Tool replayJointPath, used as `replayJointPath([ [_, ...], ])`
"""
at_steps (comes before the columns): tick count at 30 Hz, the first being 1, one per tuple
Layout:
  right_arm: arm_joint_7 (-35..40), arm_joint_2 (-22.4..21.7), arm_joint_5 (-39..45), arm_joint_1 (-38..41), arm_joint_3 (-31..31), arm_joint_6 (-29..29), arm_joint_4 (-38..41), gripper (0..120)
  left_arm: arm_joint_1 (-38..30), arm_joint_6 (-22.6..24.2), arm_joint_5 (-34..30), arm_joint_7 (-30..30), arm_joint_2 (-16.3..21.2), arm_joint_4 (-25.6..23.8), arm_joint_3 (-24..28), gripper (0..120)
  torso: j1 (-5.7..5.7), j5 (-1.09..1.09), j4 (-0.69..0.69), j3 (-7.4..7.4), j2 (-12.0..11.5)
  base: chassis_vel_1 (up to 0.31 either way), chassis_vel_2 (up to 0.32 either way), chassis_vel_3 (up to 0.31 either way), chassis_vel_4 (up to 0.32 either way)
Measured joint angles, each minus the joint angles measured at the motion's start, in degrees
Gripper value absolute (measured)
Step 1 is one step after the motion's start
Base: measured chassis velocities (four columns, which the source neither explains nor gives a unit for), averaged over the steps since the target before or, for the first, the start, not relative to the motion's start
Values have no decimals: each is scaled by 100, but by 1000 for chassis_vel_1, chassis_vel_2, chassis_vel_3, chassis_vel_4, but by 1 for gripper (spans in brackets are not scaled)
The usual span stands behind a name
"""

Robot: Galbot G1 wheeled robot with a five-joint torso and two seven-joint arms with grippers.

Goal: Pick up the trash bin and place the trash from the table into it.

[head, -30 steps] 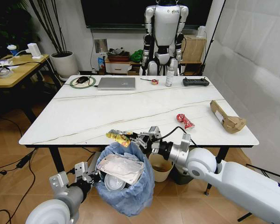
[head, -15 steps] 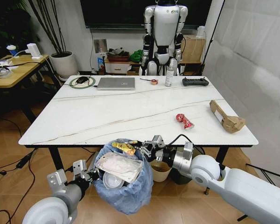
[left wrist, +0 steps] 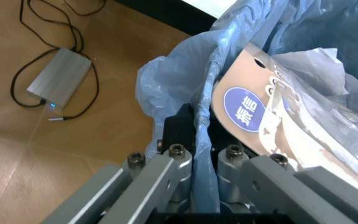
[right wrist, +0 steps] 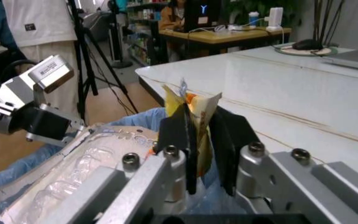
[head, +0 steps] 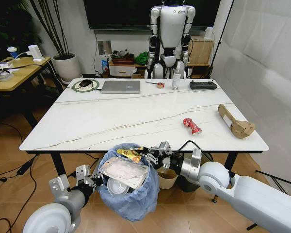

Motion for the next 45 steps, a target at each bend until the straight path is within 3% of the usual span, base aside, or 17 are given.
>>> replayJointPath([
  [10,-86,-69,-63,-151,115,66,-2,50,10,2,-20,-2,21,-3,-30,0,0,0,0,0,0,0,0,0,0],
  [13,-96,-93,-67,-174,147,83,9,52,12,3,-20,-4,21,-3,-34,0,0,0,0,0,0,0,0,0,0],
  [18,-87,-122,-37,-315,461,124,73,71,40,5,-3,-15,9,29,-77,0,0,0,0,0,0,0,0,0,0],
  [20,-84,-122,-30,-325,491,130,74,71,44,5,-2,-15,8,29,-80,0,0,0,0,0,0,0,0,0,0],
  [24,-7,-139,14,-604,1100,190,79,93,99,7,21,-16,8,29,-127,0,0,0,0,0,0,0,0,0,0],
  [27,77,-137,24,-719,1401,197,63,98,120,7,41,-16,7,48,-147,0,0,0,-1,0,0,0,0,0,0],
  [45,1584,85,18,-825,2226,-129,-245,100,638,-77,441,221,-226,-114,-580,0,0,0,1,0,0,0,0,0,0],
])
